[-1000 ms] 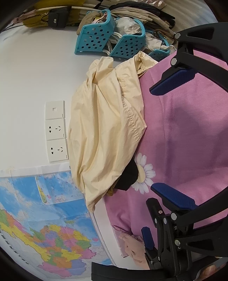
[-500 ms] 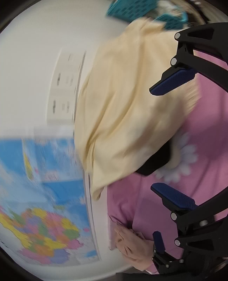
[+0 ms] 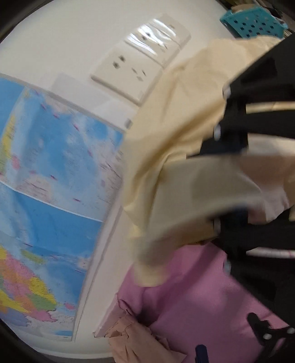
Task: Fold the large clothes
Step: 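Grasp the pale yellow shirt with the right gripper and lift it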
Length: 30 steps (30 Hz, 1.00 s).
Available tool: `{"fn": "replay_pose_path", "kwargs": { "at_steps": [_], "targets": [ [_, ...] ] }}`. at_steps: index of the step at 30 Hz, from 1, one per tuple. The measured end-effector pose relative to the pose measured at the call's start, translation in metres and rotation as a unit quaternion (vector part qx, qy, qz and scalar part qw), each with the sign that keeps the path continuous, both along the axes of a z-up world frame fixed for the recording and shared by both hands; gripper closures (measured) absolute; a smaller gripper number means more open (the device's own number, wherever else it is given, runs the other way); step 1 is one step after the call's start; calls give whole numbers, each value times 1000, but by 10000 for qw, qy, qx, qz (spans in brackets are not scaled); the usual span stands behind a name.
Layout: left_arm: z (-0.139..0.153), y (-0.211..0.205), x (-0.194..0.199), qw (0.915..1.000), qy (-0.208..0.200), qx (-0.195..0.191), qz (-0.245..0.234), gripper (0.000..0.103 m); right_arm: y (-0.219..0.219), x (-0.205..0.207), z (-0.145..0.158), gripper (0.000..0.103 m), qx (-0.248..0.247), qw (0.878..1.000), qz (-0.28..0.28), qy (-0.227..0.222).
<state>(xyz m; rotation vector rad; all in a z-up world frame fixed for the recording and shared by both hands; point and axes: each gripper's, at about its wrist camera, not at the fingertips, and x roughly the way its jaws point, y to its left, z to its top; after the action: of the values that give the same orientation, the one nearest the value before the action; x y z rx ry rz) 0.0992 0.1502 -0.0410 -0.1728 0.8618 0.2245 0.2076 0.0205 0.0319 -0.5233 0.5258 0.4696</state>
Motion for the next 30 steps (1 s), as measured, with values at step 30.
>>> {"fn": "replay_pose_path", "kwargs": {
  "at_steps": [30],
  "targets": [
    [87, -179, 97, 9165, -2122, -1059, -3223, 5, -300, -68, 248, 98, 3066, 9461, -724, -752]
  ]
}}
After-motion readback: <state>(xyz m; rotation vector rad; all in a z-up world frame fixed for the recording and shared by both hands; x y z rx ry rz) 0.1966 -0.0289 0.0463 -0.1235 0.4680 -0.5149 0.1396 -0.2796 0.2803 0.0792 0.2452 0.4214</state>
